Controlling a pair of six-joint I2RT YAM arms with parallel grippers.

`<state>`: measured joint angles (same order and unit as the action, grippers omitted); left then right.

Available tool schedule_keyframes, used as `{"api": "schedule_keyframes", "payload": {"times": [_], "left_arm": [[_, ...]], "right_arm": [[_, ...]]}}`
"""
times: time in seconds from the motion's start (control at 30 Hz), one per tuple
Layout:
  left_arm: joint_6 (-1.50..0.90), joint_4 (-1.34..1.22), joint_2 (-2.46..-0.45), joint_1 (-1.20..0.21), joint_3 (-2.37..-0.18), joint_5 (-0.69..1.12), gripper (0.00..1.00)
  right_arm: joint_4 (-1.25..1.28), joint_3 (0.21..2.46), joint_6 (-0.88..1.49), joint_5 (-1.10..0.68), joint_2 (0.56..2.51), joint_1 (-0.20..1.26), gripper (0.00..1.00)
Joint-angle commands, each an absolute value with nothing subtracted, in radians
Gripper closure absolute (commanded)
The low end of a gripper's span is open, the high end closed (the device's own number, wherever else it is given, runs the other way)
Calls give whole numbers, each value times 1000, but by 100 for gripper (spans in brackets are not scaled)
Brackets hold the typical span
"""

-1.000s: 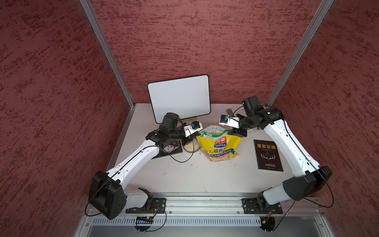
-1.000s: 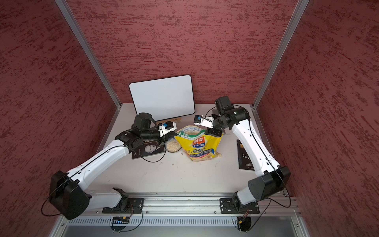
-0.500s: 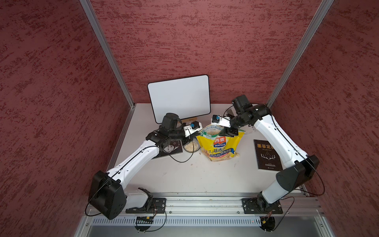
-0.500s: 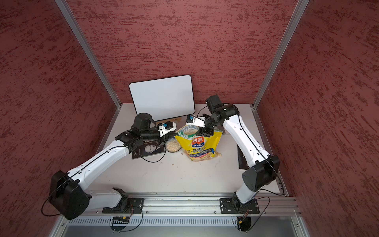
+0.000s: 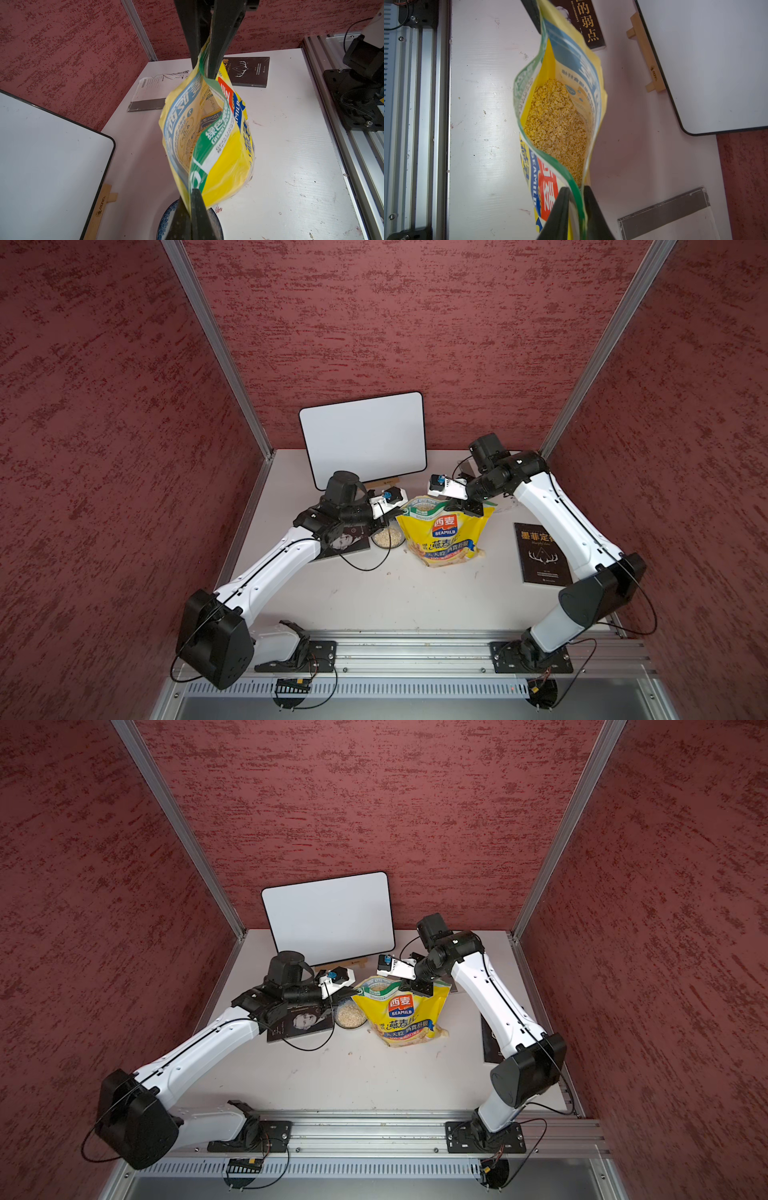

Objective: Pour the oats into the breakfast bowl
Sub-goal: Close the oats bag at the center of the board.

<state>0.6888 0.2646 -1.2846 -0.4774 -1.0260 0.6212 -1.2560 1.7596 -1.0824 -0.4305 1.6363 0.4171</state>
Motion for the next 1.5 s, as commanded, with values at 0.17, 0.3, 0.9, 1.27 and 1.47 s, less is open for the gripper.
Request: {"api": "schedule_keyframes", "payload": {"times": [0.17,0.3,0.9,1.27,1.47], "left_arm": [[666,162,-1218,-453,-992,606,100],[661,163,-1208,-444,-979,594,100],[656,116,-1192,-454,-944,549,100],[658,99,-1199,-458,-937,549,100],[659,91,-1201,-458,-937,552,100]], "right_arm": [[-1297,1786,-1103,-404,1600,395,100],[-1290,1770,-1113,-407,1576,369,100],[-1198,1684,-1082,-454,1499,349,92],[-1106,1709,-1044,-492,1567,438,43],[-1072,1730,-1034,-494,1621,490,27]]}}
